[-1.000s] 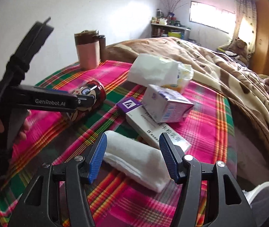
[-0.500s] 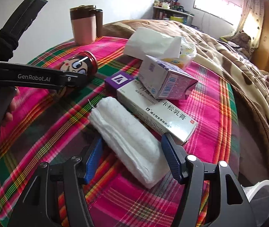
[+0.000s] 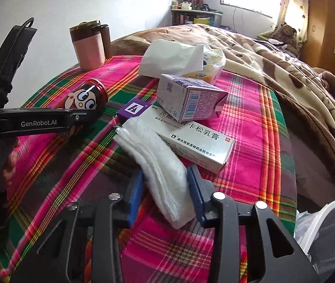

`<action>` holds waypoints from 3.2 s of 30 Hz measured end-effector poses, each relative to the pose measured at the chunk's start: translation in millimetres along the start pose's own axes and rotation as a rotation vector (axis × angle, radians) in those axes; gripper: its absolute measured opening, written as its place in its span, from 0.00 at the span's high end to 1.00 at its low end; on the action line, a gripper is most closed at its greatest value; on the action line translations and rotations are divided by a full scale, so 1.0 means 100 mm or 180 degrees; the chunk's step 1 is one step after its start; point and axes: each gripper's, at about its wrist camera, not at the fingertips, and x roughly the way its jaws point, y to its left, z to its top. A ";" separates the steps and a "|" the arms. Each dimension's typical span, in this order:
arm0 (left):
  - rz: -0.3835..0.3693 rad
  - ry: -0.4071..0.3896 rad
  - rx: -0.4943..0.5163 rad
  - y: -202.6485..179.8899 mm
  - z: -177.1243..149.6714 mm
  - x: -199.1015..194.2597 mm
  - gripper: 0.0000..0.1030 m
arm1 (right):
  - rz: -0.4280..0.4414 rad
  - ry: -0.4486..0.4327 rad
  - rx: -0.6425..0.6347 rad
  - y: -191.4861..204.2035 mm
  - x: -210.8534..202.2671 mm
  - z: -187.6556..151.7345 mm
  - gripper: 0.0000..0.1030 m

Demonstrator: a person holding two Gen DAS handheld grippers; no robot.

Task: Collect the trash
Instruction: 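Grasp the red cartoon can with the left tool while the right tool grasps a white tissue, then carry the can and tissue over the white wastebasket and open both tools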

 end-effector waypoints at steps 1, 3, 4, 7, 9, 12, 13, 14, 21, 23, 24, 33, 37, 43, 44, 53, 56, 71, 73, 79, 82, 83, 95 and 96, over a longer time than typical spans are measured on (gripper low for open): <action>-0.0007 -0.0009 -0.0003 0.00 -0.02 -0.02 0.47 | 0.0001 -0.0012 0.0024 0.00 -0.02 -0.01 0.70; 0.0004 -0.0028 0.0008 -0.02 -0.05 -0.07 0.47 | 0.0006 -0.0031 0.0059 -0.01 -0.04 -0.02 0.73; 0.0011 -0.0046 0.0021 -0.04 -0.07 -0.10 0.47 | 0.0017 -0.0040 0.0082 -0.01 -0.05 -0.03 0.74; -0.0004 -0.0086 0.0042 -0.06 -0.11 -0.19 0.47 | 0.0064 -0.0050 0.0144 -0.01 -0.10 -0.06 0.76; -0.0025 -0.0123 0.0060 -0.10 -0.15 -0.27 0.47 | 0.0075 -0.0067 0.0163 0.00 -0.13 -0.07 0.77; -0.0036 -0.0190 0.0107 -0.14 -0.21 -0.40 0.47 | 0.0077 -0.0142 0.0215 0.01 -0.23 -0.10 0.77; -0.0041 -0.0212 0.0119 -0.16 -0.23 -0.45 0.47 | 0.0074 -0.0173 0.0244 0.01 -0.27 -0.10 0.77; -0.0052 -0.0229 0.0125 -0.17 -0.25 -0.48 0.47 | 0.0070 -0.0207 0.0278 0.00 -0.31 -0.11 0.77; -0.0109 -0.0346 0.0203 -0.29 -0.40 -0.76 0.47 | 0.0043 -0.0386 0.0470 -0.08 -0.53 -0.17 0.77; -0.0133 -0.0373 0.0232 -0.35 -0.43 -0.82 0.47 | 0.0041 -0.0426 0.0512 -0.11 -0.59 -0.19 0.77; -0.0150 -0.0387 0.0248 -0.38 -0.45 -0.85 0.47 | 0.0038 -0.0450 0.0541 -0.13 -0.62 -0.20 0.77; -0.0287 -0.0518 0.0425 -0.69 -0.59 -1.10 0.47 | -0.0078 -0.0600 0.0731 -0.27 -0.89 -0.35 0.77; -0.0365 -0.0552 0.0520 -0.87 -0.64 -1.17 0.47 | -0.0136 -0.0671 0.0828 -0.37 -1.02 -0.42 0.77; -0.0479 -0.0577 0.0667 -1.15 -0.69 -1.22 0.47 | -0.0246 -0.0724 0.0950 -0.54 -1.13 -0.53 0.77; -0.0490 -0.0572 0.0685 -1.18 -0.69 -1.22 0.47 | -0.0259 -0.0728 0.0966 -0.55 -1.15 -0.54 0.77; -0.0657 -0.0572 0.0932 -1.64 -0.80 -1.23 0.47 | -0.0449 -0.0852 0.1190 -0.83 -1.40 -0.75 0.77; -0.0729 -0.0572 0.1023 -1.81 -0.84 -1.24 0.47 | -0.0533 -0.0872 0.1271 -0.93 -1.48 -0.82 0.77; -0.1016 -0.0495 0.1390 -2.56 -0.98 -1.18 0.47 | -0.0880 -0.0871 0.1604 -1.38 -1.66 -1.09 0.76; -0.1057 -0.0481 0.1412 -2.64 -0.98 -1.16 0.47 | -0.0913 -0.0865 0.1642 -1.44 -1.67 -1.12 0.76; -0.1125 -0.0385 0.1496 -2.86 -0.99 -1.01 0.47 | -0.1067 -0.0797 0.1749 -1.60 -1.66 -1.17 0.76; -0.1129 -0.0340 0.1530 -2.96 -1.00 -0.94 0.47 | -0.1120 -0.0731 0.1810 -1.68 -1.61 -1.21 0.76; -0.1126 -0.0327 0.1540 -2.99 -1.00 -0.91 0.47 | -0.1132 -0.0705 0.1830 -1.72 -1.58 -1.22 0.76; -0.1144 -0.0158 0.1670 -3.30 -1.08 -0.73 0.47 | -0.1166 -0.0524 0.1966 -1.92 -1.48 -1.36 0.74; -0.1150 -0.0150 0.1664 -3.32 -1.08 -0.72 0.47 | -0.1159 -0.0510 0.1963 -1.93 -1.48 -1.37 0.73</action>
